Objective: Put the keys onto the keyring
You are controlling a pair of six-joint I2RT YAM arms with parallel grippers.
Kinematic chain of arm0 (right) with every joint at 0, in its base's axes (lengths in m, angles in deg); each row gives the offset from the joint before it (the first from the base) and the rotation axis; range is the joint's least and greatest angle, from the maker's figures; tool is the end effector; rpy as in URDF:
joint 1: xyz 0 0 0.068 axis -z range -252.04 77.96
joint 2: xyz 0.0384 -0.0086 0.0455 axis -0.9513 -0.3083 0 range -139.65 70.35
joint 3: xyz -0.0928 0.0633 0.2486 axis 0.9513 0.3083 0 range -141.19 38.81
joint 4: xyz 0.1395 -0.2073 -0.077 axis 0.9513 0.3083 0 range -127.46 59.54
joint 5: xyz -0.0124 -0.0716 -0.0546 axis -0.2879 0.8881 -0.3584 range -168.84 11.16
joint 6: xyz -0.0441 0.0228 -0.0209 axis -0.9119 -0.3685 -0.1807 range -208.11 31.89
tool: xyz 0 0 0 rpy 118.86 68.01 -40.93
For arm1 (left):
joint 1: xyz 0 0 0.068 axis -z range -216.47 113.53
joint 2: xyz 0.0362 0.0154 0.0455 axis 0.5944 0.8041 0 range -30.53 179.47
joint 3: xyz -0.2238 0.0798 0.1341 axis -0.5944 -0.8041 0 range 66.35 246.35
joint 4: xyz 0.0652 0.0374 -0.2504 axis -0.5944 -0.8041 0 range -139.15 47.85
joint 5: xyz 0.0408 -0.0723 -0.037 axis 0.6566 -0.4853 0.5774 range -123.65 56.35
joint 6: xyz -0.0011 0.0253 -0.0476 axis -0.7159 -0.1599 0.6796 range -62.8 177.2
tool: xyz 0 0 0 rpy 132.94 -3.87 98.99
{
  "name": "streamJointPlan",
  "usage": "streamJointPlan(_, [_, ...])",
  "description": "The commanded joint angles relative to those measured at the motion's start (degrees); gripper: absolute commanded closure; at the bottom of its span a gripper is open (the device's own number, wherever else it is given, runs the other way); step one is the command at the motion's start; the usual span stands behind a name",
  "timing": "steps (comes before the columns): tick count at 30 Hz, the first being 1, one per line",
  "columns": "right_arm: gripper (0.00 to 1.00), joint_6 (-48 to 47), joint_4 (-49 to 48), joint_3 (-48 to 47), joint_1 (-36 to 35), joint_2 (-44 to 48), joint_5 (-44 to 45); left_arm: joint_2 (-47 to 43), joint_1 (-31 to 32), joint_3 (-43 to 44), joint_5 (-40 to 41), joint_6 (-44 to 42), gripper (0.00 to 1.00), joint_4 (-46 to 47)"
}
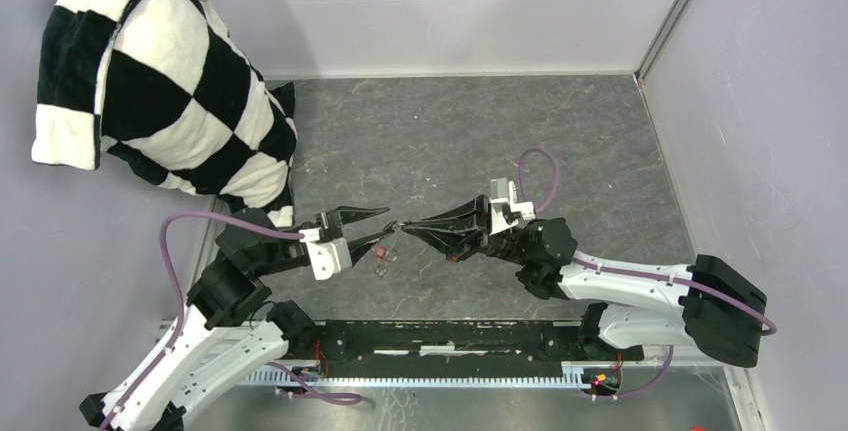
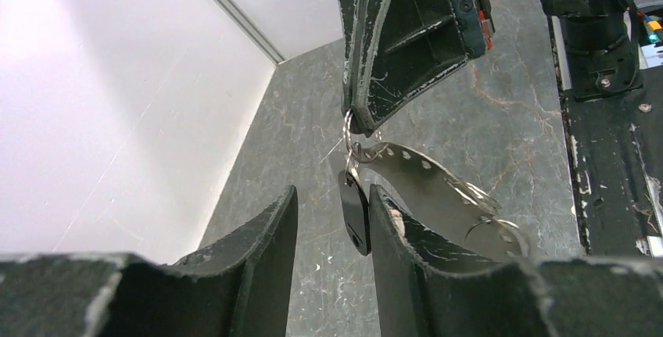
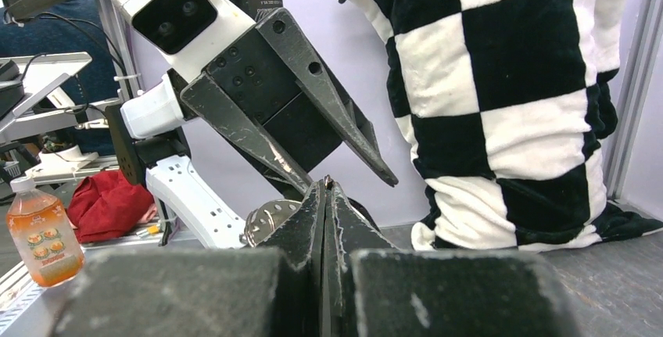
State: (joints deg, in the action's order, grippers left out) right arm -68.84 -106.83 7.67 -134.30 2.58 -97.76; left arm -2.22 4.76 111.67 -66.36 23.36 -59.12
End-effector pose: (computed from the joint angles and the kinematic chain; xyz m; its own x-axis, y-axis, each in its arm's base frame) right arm 0.1029 0.2205 0.3181 -0.0804 0.5174 -0.8519 -0.9933 0.0300 0.1120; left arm 0.0686 -0.0858 0.3678 0.5356 0.1536 -0.8304 0.7979 0.2300 0.5572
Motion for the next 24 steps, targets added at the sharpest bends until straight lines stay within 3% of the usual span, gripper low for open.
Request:
streamJointPlan(1, [1.0, 0.7, -5.2, -0.9, -0.4, 0.4, 0.2, 1.5, 0.1, 0.2, -0.5, 2.3, 0.56, 4.2])
streamJointPlan(8, [1.0, 0.8, -4.9, -0.4, -0.4, 0.8, 0.3, 1.6, 0.1, -0.5, -2.2, 0.7, 0.75, 4.2])
streamJointPlan(13, [1.0, 0.7, -6.1, 0.4, -0.5, 1.2, 1.8, -0.7, 0.1, -1.9, -5.4, -5.8, 0.84, 1.6])
streamJointPlan(18, [1.0, 0.9, -6.3, 0.6, -0.8, 1.2, 2.0, -5.2, 0.1, -5.9, -9.5, -18.1, 0.83, 1.1])
streamJointPlan(24, [1.0, 3.3, -8.9, 0.5, -1.0, -0.5, 1.6, -3.3, 0.1, -5.5, -10.4, -38.1, 0.84, -5.0])
